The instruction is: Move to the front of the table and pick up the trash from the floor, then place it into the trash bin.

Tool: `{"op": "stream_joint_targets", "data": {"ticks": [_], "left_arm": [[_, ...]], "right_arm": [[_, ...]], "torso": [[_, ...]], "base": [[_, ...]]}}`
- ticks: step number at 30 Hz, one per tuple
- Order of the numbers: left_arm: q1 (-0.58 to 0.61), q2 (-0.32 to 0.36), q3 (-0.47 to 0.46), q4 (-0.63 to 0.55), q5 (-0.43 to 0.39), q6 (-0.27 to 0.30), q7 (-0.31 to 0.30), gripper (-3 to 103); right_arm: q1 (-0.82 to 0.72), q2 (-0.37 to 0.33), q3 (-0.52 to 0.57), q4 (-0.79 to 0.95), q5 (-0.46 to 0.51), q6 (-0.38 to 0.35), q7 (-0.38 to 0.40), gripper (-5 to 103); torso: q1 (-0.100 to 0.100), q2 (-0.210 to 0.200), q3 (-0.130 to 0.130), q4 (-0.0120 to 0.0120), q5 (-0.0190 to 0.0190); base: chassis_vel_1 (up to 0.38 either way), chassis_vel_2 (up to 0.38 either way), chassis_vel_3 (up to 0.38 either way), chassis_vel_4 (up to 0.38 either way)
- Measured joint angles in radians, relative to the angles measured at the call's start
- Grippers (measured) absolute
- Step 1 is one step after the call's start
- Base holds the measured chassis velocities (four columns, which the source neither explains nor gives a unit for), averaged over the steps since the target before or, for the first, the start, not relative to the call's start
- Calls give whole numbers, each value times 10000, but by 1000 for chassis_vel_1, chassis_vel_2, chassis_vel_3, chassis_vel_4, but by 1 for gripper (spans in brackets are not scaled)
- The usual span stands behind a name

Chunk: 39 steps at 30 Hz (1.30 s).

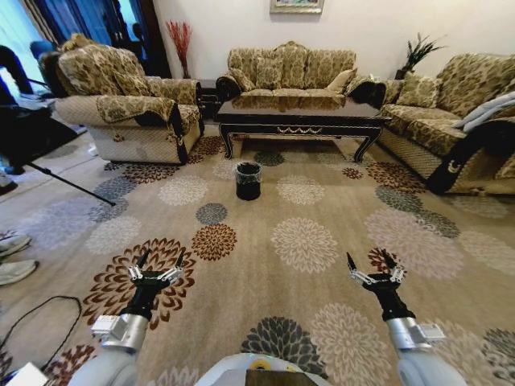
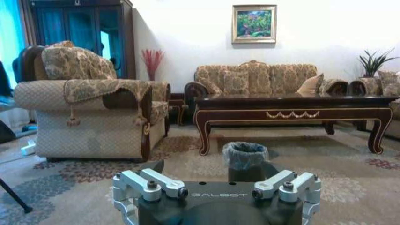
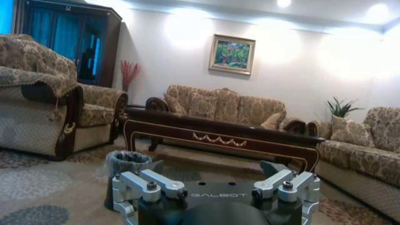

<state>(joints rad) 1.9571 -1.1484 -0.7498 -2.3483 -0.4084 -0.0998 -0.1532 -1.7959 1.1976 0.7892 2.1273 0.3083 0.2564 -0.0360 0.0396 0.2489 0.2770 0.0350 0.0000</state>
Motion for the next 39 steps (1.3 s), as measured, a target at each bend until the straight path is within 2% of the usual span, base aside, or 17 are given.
{"op": "stream_joint_targets", "data": {"ticks": [39], "left_arm": [[0, 0, 0, 0, 0, 0, 0, 100]], "right_arm": [[0, 0, 0, 0, 0, 0, 0, 100]], "torso": [[521, 1555, 1034, 0, 0]], "base": [[0, 0, 0, 0]]}}
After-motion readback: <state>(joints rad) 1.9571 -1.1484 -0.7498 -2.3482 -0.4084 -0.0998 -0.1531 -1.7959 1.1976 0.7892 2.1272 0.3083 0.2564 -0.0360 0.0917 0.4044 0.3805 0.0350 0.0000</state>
